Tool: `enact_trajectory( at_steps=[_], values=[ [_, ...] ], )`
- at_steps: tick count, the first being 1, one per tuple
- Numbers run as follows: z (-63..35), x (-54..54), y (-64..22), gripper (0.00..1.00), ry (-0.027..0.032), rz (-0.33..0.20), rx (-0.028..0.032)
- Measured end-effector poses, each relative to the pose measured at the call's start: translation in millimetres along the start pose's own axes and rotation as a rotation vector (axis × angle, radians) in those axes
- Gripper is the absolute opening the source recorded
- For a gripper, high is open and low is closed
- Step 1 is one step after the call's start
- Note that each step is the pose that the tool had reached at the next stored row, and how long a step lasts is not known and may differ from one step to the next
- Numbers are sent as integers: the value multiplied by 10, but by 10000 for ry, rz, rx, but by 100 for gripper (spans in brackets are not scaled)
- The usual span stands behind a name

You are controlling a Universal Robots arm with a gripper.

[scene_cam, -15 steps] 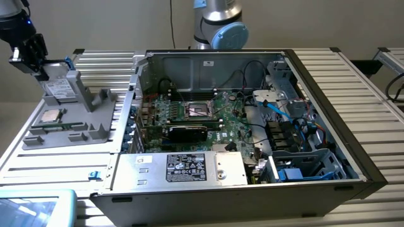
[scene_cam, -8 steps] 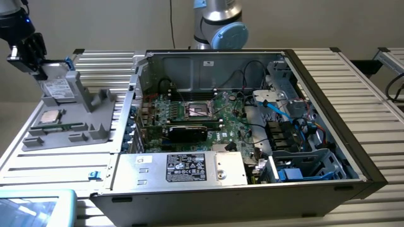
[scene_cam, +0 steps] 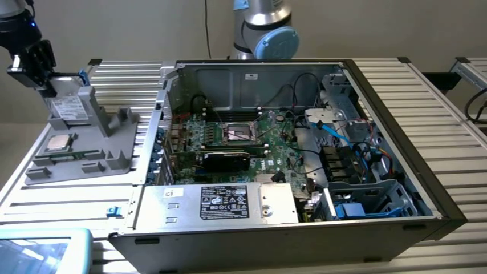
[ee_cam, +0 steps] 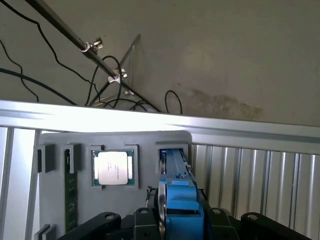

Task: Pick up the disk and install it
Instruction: 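Pick up the disk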

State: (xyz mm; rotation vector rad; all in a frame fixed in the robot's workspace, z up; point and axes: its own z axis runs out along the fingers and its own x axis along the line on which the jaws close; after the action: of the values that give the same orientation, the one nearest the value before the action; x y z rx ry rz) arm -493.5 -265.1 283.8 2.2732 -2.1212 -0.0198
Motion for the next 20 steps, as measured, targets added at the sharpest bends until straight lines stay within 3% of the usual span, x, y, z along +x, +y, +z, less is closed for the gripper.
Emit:
enact_trajectory(
  at_steps=[3, 6, 17, 19, 20],
  values=[
    [9, 0, 0, 39, 13, 1, 2],
    [17, -1, -1, 52, 27, 19, 2],
    [35, -5, -1, 52, 39, 351, -31],
    [38, -5, -1, 50, 37, 350, -50],
    [38, -5, -1, 44, 36, 350, -70]
  ],
)
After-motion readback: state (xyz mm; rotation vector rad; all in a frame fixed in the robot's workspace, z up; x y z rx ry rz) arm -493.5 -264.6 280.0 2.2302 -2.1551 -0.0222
